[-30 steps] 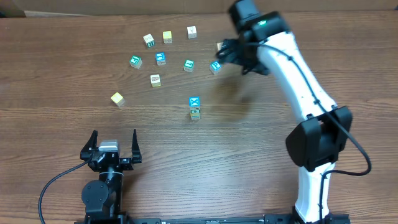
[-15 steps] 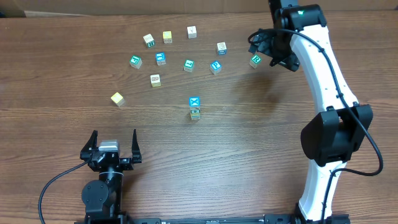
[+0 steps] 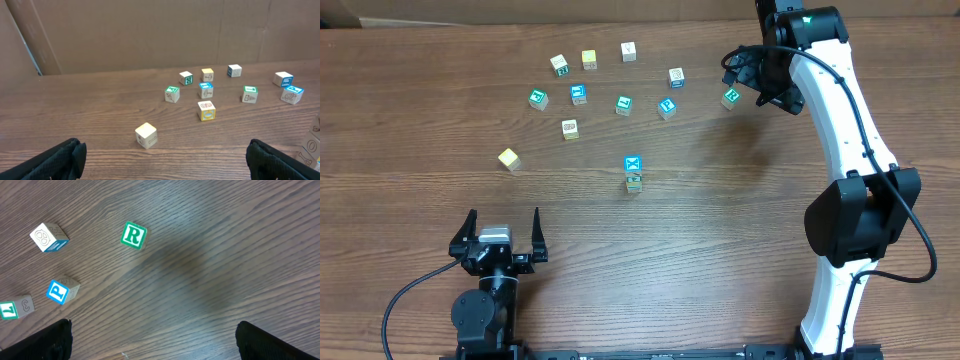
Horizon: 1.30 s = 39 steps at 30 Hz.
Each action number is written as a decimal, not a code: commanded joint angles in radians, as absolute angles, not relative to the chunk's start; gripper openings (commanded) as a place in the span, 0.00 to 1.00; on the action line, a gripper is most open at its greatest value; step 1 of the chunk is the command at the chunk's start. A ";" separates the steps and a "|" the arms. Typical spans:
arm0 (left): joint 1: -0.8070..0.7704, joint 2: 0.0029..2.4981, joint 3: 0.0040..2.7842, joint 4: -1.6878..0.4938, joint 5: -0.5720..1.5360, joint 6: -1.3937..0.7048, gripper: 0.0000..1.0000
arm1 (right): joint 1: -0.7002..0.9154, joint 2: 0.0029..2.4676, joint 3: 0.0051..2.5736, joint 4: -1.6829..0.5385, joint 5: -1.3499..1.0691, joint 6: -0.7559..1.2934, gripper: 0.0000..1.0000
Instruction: Form a tower
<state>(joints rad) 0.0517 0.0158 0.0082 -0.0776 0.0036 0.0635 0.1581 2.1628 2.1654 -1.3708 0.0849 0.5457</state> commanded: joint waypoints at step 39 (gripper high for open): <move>0.046 0.004 0.005 -0.078 -0.003 0.090 1.00 | 0.162 1.906 2.172 -1.358 0.088 0.542 1.00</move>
